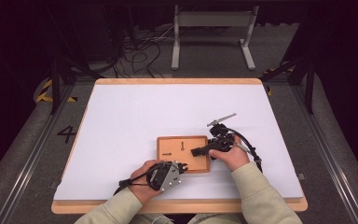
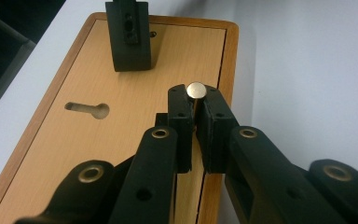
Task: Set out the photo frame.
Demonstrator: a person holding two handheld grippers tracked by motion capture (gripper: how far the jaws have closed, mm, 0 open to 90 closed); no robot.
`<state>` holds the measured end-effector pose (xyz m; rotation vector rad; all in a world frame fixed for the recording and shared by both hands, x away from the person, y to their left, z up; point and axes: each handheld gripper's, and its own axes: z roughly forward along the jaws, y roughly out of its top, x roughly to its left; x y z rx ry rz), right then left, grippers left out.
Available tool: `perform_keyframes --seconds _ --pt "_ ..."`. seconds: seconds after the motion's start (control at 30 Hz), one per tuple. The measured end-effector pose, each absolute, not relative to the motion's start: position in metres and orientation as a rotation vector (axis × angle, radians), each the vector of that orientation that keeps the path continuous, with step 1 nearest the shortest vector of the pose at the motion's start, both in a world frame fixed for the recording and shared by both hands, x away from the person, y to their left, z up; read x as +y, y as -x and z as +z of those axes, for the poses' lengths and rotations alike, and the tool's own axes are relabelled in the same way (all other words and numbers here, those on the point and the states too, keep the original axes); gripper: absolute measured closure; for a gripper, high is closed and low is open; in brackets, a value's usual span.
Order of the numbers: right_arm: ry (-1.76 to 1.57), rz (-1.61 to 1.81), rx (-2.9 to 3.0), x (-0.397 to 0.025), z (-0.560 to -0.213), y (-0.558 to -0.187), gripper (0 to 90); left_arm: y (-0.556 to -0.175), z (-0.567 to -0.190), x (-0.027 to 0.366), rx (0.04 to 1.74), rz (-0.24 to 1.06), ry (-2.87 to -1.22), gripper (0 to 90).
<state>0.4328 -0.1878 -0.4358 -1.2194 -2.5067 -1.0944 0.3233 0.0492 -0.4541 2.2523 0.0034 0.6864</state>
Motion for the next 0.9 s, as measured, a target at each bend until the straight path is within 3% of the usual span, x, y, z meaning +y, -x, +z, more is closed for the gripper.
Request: perform_keyframes --seconds 0.27,0.4,0.43,0.6,0.9 --pt "1.187 -1.091 -2.471 -0.189 -0.438 -0.434 28.7 -0.323 -0.454 0.05 0.008 0.674 -2.253 84.3" --pt "1.167 -1.107 -2.478 -0.192 -0.436 -0.433 31.4 -0.326 -0.452 0.051 0.038 0.607 -2.264 83.3" --pt "1.157 -1.122 -2.484 -0.193 -0.436 -0.432 31.9 -0.329 -0.45 0.055 0.071 0.526 -2.267 78.0" --pt "1.145 -1.145 -2.493 -0.195 -0.436 -0.429 32.5 -0.329 -0.444 0.066 0.111 0.433 -2.259 69.0" --pt "1.097 -1.159 -2.579 -0.195 -0.429 -0.421 34.4 -0.329 -0.431 0.1 0.214 0.339 -2.186 60.6"
